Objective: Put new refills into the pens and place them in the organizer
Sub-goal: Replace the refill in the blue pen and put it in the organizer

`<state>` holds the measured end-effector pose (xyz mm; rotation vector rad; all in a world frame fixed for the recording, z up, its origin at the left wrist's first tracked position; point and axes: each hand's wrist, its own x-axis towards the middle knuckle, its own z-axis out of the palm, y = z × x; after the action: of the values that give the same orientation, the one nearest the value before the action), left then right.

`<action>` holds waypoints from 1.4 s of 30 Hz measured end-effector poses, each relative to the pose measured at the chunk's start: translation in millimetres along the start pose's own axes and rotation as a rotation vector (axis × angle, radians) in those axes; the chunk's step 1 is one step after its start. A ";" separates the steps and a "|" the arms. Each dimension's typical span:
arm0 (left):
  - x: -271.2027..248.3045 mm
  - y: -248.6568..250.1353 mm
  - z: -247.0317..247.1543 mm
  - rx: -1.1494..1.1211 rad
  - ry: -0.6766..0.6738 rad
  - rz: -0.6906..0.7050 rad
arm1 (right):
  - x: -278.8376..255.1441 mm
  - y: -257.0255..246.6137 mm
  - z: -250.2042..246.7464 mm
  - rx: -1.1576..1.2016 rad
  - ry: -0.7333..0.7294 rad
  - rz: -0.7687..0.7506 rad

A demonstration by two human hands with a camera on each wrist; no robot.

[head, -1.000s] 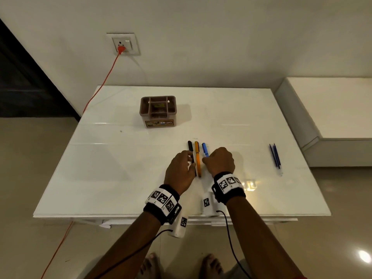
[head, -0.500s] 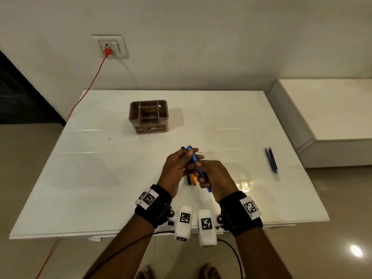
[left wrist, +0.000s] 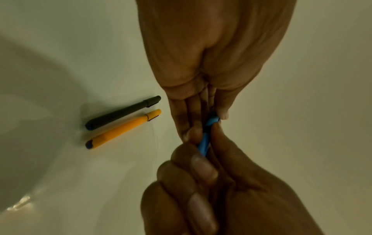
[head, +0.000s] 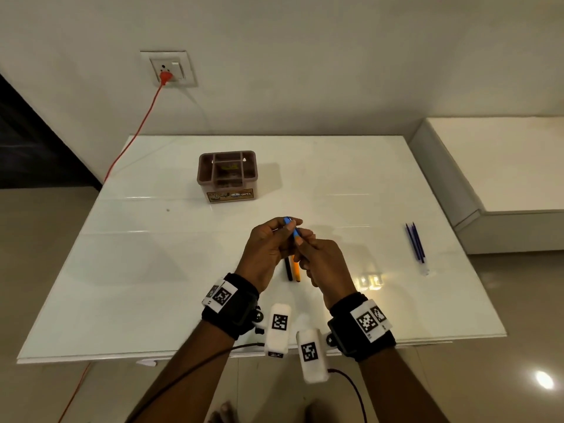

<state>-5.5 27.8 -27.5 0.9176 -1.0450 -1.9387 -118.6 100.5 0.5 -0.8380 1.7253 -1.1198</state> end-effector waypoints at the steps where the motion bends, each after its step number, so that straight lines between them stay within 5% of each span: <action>1: 0.5 2.2 -2.1 0.006 -0.008 -0.001 | -0.9 0.8 -2.0 -0.032 -0.013 0.008; 9: -3.9 14.4 -9.8 0.101 0.086 -0.013 | -7.1 8.2 -33.8 0.071 -0.002 0.091; 16: -9.5 -5.8 13.9 0.321 -0.046 -0.152 | -17.4 16.8 -51.4 0.203 0.084 0.136; 21: 0.2 -22.2 23.0 0.632 0.050 -0.007 | -8.3 34.3 -65.1 0.084 0.141 0.162; 26: 37.6 -22.7 37.6 0.747 0.083 -0.010 | 6.1 52.7 -65.2 -0.236 0.242 0.104; 35: 131.2 -32.8 43.6 1.169 0.111 -0.089 | 27.2 58.2 -74.3 -0.193 0.299 0.073; 42: 150.7 -43.8 39.8 1.221 0.116 -0.155 | 34.7 60.2 -77.7 -0.200 0.293 0.111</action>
<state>-121.8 -68.7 -85.6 1.7306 -2.1691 -1.1785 -207.7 117.6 -51.0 -0.7135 2.1282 -1.0462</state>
